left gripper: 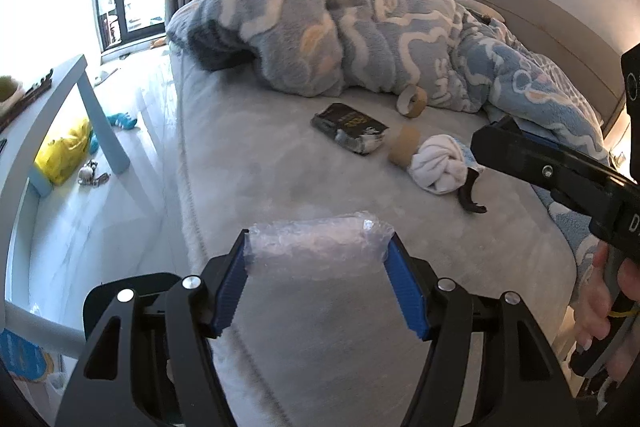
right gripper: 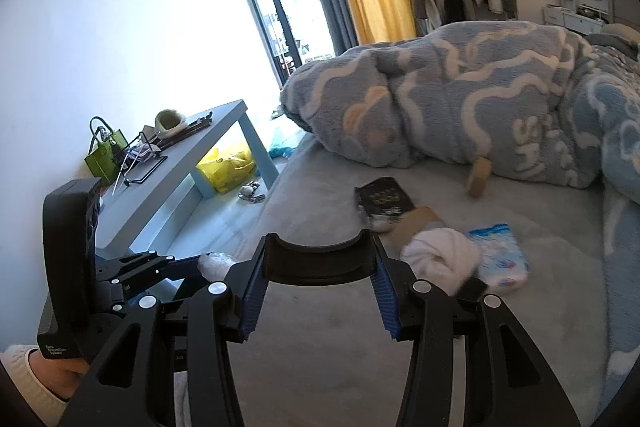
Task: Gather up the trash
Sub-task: 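Lift the plastic bag with the left tool and carry it over the bin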
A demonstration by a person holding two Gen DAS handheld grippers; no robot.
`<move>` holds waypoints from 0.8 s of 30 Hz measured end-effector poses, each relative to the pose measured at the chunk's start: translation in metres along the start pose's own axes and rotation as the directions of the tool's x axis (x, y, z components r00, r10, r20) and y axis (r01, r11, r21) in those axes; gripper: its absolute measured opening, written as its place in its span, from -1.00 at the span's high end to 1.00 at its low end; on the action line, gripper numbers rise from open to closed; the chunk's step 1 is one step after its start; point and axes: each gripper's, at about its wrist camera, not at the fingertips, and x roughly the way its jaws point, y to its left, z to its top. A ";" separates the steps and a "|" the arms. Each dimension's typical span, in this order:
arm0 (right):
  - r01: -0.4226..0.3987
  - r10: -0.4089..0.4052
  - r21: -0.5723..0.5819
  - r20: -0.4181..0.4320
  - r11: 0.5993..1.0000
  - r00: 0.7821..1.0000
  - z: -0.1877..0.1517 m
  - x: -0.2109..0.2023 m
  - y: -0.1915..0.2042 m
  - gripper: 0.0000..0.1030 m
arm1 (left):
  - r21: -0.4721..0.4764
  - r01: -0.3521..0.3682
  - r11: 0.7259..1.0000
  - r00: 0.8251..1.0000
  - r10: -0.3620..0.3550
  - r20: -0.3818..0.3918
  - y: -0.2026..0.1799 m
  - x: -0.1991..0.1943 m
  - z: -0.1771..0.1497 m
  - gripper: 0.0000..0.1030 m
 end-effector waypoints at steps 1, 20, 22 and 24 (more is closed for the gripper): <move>-0.002 0.002 -0.003 -0.003 1.000 1.000 0.001 0.003 0.003 0.06 | -0.014 0.002 1.000 1.000 -0.002 -0.001 0.007 -0.002 -0.001 -0.33; -0.086 0.079 -0.082 -0.082 0.993 0.993 0.007 0.067 0.091 0.06 | -0.185 -0.123 0.975 0.988 0.103 -0.114 0.130 -0.011 -0.027 -0.33; -0.101 0.092 -0.087 -0.095 0.991 0.991 0.006 0.076 0.102 0.06 | -0.200 -0.135 0.970 0.985 0.110 -0.133 0.141 -0.011 -0.032 -0.33; -0.112 0.101 -0.096 -0.108 0.989 0.989 0.005 0.084 0.113 0.06 | -0.227 -0.141 0.964 0.982 0.107 -0.158 0.156 -0.010 -0.039 -0.33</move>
